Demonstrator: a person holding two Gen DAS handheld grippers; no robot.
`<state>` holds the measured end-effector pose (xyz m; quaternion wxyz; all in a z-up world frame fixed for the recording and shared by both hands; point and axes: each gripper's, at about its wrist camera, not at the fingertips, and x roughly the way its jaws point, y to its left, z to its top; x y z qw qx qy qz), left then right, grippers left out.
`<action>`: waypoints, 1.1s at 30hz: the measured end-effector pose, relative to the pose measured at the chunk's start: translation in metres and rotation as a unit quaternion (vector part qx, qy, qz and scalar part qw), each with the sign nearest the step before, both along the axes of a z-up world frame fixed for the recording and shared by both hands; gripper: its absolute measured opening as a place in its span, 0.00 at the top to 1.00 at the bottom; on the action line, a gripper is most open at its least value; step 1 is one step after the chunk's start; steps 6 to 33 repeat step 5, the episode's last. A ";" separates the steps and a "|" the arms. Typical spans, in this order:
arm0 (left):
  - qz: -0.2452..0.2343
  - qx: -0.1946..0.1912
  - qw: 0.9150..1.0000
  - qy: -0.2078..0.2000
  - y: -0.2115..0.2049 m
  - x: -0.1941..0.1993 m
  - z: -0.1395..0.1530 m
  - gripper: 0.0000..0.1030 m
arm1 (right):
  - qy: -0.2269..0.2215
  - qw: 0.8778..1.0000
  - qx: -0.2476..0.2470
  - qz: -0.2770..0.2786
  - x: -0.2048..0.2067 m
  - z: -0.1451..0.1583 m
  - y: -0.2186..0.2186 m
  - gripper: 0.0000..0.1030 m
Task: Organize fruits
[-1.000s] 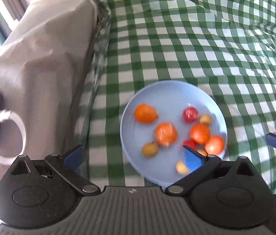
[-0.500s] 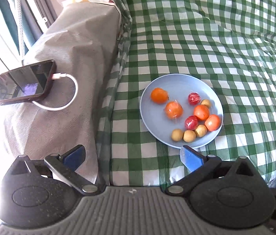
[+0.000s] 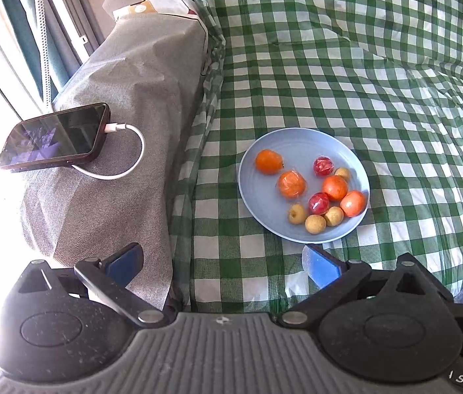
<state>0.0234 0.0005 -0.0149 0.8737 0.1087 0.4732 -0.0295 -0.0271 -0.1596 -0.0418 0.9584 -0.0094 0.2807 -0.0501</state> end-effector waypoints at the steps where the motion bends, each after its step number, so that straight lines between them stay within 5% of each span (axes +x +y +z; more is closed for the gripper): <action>1: 0.001 0.002 1.000 -0.001 0.000 -0.001 0.000 0.00 | -0.001 1.000 0.000 0.000 -0.001 0.000 0.000 0.01; 33: 0.003 0.001 1.000 0.001 0.000 -0.001 0.000 0.00 | -0.004 1.000 0.001 0.001 -0.002 0.001 0.002 0.01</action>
